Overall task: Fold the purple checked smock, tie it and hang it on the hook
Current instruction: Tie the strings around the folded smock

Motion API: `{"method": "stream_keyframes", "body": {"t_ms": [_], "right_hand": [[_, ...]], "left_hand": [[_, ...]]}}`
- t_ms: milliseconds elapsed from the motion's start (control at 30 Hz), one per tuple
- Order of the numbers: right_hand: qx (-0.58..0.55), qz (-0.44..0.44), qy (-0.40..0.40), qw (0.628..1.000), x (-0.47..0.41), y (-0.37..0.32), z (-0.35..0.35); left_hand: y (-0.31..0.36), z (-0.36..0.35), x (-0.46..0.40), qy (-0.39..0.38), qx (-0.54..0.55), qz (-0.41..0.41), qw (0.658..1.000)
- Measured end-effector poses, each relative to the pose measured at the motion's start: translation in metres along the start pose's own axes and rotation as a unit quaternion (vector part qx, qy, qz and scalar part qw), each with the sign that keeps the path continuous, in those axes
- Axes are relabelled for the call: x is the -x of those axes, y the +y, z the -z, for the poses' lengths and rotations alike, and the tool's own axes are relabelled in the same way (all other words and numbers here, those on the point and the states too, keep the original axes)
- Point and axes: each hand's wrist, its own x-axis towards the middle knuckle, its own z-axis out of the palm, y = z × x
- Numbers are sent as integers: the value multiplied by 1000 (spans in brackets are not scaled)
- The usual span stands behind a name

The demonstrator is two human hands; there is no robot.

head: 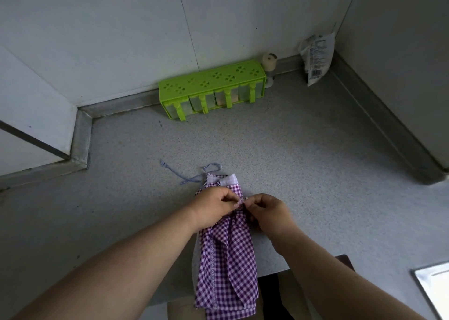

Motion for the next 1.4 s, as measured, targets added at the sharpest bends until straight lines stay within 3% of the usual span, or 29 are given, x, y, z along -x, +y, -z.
{"method": "stream_keyframes", "body": {"t_ms": [233,400,700,1000,1133,1300,1400], "right_hand": [[-2,43,50,998,-5,2,-14],[43,112,-18,993,0,12,-10],[83,135,16,987,-9,14,-13],[297,216,-27,930,-11,15,-1],[339,210,13,917,-12,8,0],[441,271,79,852,-14,14,-10],[407,306,100,855,-15,24,-11]], "left_hand": [[-2,-5,-2,31,42,1,999],[-3,-9,-3,59,20,0,998],[-2,-4,-1,15,-19,-3,1000],[0,-6,-7,18,-27,11,999],[3,-7,-4,30,-41,-7,999],[8,-12,0,27,-114,-37,992],[10,-7,-3,7,-107,-19,994]]}}
